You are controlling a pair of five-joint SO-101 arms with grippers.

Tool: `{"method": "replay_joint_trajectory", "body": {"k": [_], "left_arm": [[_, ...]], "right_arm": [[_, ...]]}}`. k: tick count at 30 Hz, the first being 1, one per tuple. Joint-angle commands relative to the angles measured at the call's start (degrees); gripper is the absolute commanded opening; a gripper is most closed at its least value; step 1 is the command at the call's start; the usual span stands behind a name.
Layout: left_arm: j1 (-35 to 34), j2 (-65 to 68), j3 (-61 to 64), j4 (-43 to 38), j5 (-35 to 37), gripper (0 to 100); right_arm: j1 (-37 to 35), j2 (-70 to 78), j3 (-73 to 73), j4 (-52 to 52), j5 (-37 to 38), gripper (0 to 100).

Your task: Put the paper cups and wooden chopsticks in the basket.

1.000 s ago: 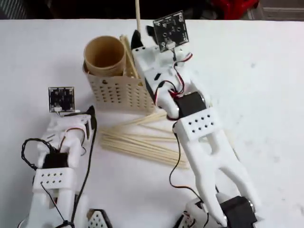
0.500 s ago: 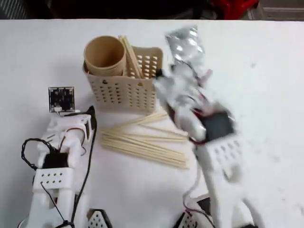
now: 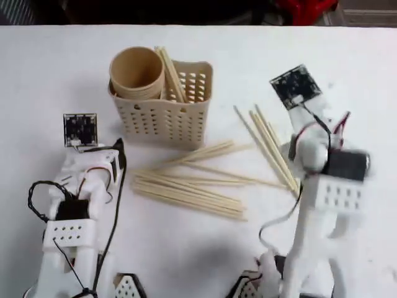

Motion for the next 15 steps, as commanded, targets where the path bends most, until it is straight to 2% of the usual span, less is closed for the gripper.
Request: {"method": "replay_joint_trajectory", "body": {"k": [1,6,15], "left_arm": [[0.40,-1.10,-0.26,-1.32,-0.70,20],[0.40,-1.10,-0.26,-1.32,-0.70,20],[0.40,-1.10,-0.26,-1.32,-0.70,20]], "right_arm": [[1.01,9.36,-0.35,-0.48,6.33,10.7],[1.71,18.42,-0.35,-7.08,7.38,18.1],[2.51,28.79,-0.35,-15.34,9.93,18.3]]}}
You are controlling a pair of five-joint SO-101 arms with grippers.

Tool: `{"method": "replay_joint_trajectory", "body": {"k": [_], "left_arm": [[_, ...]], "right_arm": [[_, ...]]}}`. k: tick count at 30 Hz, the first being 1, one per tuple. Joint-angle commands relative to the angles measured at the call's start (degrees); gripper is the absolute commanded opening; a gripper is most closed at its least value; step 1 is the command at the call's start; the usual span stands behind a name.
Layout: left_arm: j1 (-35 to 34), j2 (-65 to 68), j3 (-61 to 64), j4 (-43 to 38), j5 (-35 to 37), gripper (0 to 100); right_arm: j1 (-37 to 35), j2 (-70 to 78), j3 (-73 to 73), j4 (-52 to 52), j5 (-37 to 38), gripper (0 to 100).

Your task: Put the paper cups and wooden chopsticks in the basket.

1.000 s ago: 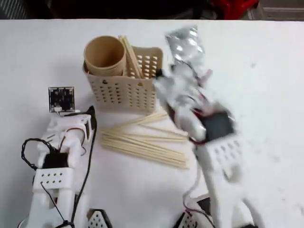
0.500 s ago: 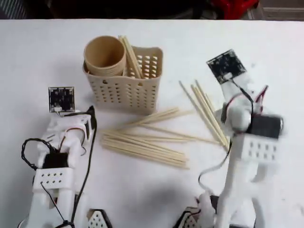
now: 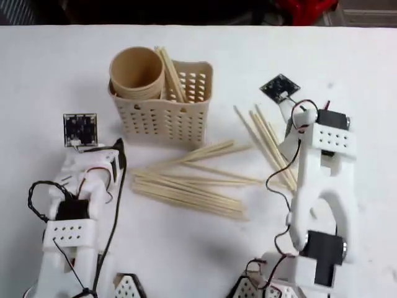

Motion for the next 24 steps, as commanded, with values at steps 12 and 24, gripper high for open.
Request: {"method": "replay_joint_trajectory", "body": {"k": [12,24], "left_arm": [[0.40,-1.10,-0.18,-1.32,-0.70,20],[0.40,-1.10,-0.18,-1.32,-0.70,20]], "right_arm": [[1.71,13.93,-0.88,-11.38,1.67,18.3],[4.97,27.56,-9.58,-11.47,1.67,18.1]]}}
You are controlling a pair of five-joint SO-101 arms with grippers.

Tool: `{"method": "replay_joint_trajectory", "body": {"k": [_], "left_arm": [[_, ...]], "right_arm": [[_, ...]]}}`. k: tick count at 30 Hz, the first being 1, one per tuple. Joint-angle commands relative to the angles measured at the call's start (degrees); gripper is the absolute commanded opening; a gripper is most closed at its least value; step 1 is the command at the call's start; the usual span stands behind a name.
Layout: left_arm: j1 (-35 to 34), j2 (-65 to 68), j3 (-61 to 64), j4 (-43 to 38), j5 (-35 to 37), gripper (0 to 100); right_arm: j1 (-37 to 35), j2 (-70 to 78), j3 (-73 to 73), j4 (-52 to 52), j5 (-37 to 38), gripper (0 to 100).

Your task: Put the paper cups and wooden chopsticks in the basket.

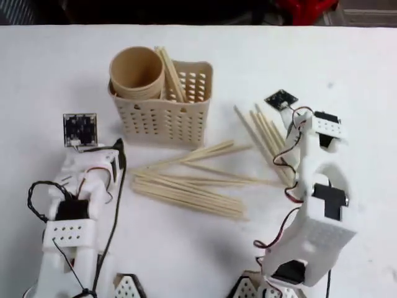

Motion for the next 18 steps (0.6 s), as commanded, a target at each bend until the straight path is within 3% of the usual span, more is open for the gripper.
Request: {"method": "replay_joint_trajectory", "body": {"k": [1,7,18], "left_arm": [[0.40,-1.10,-0.18,-1.32,-0.70,20],[0.40,-1.10,-0.18,-1.32,-0.70,20],[0.40,-1.10,-0.18,-1.32,-0.70,20]], "right_arm": [[1.10,2.33,-3.25,-0.48,0.44,16.9],[2.24,2.95,-7.74,3.03,-0.97,2.5],[2.15,2.95,-21.45,17.36,-5.80,1.7]]}}
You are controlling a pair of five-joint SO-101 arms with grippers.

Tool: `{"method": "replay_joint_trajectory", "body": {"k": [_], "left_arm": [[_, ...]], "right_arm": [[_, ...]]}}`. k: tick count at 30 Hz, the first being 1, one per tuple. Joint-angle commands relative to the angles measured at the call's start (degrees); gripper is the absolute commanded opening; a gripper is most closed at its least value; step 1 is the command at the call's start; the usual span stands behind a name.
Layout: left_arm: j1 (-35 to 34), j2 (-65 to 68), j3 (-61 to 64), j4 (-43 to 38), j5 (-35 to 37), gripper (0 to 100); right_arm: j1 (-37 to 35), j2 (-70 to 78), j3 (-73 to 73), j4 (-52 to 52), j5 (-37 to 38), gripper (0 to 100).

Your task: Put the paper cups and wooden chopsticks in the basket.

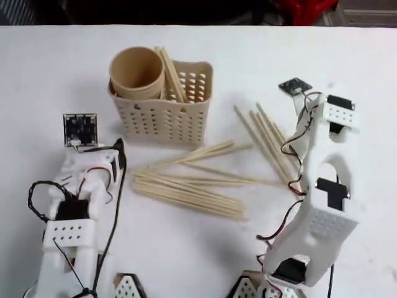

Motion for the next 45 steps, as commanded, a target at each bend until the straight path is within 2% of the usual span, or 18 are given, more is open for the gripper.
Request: {"method": "replay_joint_trajectory", "body": {"k": [1,9,14,16,25,36,42,45], "left_arm": [[0.40,-1.10,-0.18,-1.32,-0.70,20],[0.40,-1.10,-0.18,-1.32,-0.70,20],[0.40,-1.10,-0.18,-1.32,-0.70,20],[0.40,-1.10,-0.18,-1.32,-0.70,20],[0.40,-1.10,-0.18,-1.32,-0.70,20],[0.40,-0.84,-0.18,-1.32,-0.70,20],[0.40,-0.84,-0.18,-1.32,-0.70,20],[0.40,-0.84,-0.18,-1.32,-0.70,20]], "right_arm": [[0.40,-0.57,-5.54,2.42,-1.93,1.7],[-1.54,0.13,-6.68,1.89,-0.35,2.2],[-0.57,0.22,-5.54,-0.31,0.26,13.9],[-0.57,0.22,-3.69,-1.98,0.62,15.1],[-0.13,0.22,4.75,-11.12,1.93,15.1],[5.14,10.86,0.62,-12.79,4.48,15.0],[5.85,12.53,-1.76,-9.98,4.66,2.8],[6.20,12.18,-1.85,-8.75,4.75,4.7]]}}
